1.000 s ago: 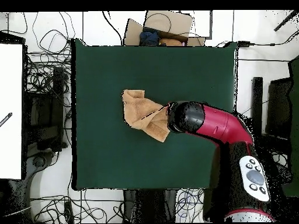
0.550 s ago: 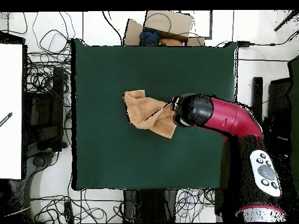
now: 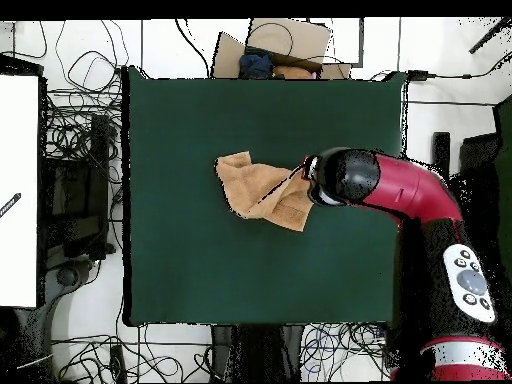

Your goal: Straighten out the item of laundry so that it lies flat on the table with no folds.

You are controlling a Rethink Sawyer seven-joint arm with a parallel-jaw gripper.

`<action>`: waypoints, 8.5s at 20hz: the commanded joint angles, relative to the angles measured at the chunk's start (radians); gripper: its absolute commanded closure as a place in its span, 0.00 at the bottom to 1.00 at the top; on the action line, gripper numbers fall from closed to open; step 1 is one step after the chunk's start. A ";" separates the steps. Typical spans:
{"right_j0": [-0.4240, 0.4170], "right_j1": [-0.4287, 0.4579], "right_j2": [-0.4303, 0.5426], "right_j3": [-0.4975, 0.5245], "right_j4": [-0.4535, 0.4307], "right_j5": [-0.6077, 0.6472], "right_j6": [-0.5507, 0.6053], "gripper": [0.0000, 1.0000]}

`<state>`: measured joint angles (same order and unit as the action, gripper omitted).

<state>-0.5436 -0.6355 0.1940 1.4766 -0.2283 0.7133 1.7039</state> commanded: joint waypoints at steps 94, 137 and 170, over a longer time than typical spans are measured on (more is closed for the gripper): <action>0.111 0.408 0.245 -0.958 -0.075 0.650 -0.431 1.00; 0.175 0.488 0.294 -1.183 -0.112 0.784 -0.482 1.00; 0.059 0.077 0.173 -0.380 -0.007 0.056 -0.336 1.00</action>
<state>-0.4735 -0.4292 0.3849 0.7891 -0.2197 0.8027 1.3890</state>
